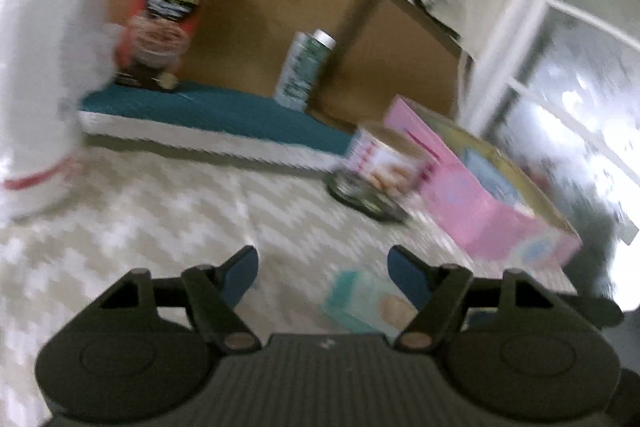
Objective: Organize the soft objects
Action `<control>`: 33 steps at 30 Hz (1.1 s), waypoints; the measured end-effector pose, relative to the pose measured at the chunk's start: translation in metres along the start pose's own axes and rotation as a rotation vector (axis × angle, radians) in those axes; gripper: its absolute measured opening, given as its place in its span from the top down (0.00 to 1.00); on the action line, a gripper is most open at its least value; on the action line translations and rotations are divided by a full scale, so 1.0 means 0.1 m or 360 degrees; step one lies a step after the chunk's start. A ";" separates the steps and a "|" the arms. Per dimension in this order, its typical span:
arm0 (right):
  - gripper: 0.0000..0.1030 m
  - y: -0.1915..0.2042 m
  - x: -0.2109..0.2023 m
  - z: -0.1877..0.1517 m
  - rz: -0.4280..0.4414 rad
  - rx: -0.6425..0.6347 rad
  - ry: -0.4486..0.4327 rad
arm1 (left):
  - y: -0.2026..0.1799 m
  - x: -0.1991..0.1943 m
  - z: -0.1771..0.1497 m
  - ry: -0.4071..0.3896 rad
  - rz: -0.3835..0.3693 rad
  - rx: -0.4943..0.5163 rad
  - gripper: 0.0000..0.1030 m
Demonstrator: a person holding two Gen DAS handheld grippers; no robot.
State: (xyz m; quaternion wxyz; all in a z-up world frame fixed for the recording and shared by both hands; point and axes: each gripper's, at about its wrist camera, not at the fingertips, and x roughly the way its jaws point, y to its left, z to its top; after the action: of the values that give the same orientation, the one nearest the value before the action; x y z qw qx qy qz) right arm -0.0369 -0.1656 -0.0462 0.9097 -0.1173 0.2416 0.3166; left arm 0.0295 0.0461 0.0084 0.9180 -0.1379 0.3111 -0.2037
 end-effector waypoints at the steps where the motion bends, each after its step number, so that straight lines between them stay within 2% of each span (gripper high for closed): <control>1: 0.39 0.01 0.03 0.00 0.0001 -0.0006 -0.0005 | -0.05 0.03 -0.02 0.0031 -0.0007 0.0019 0.29; 5: 0.44 -0.04 0.07 0.00 0.0035 0.0067 -0.0012 | -0.22 0.10 -0.07 0.0122 -0.0060 0.0101 0.29; 6: 0.51 -0.05 0.06 0.00 0.0038 0.0083 -0.0020 | -0.28 0.10 -0.10 0.0128 -0.0052 0.0126 0.27; 8: 0.56 -0.06 0.04 -0.02 0.0046 0.0120 -0.0032 | -0.38 0.12 -0.14 0.0136 -0.0007 0.0192 0.27; 12: 0.57 -0.01 -0.09 -0.09 -0.0003 0.0126 -0.0062 | -0.42 0.13 -0.08 0.0152 -0.0052 0.0088 0.36; 14: 0.57 -0.03 -0.17 -0.12 -0.0032 0.0143 -0.0086 | -0.49 0.13 0.01 0.0136 -0.0098 0.0078 0.37; 17: 0.57 -0.12 -0.33 -0.10 -0.0097 0.0172 -0.0163 | -0.73 0.16 0.20 0.0069 -0.0141 0.0165 0.37; 22: 0.57 -0.37 -0.60 0.01 -0.0291 0.0208 -0.0325 | -1.20 0.40 0.57 0.0005 -0.0236 0.0325 0.37; 27: 0.57 -0.74 -0.74 0.05 -0.0484 0.0264 -0.0394 | -1.65 0.85 0.83 0.0025 -0.0326 0.0406 0.37; 33: 0.57 -1.20 -0.81 -0.01 -0.0642 0.0340 -0.0377 | -2.05 1.41 0.92 0.0096 -0.0359 0.0435 0.37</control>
State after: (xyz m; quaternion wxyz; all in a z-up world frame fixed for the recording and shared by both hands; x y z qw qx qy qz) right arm -0.0167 -0.3003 0.0019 0.9837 -0.0285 0.1371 0.1131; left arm 0.1301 -0.1870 0.0840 0.8897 -0.0398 0.2904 -0.3499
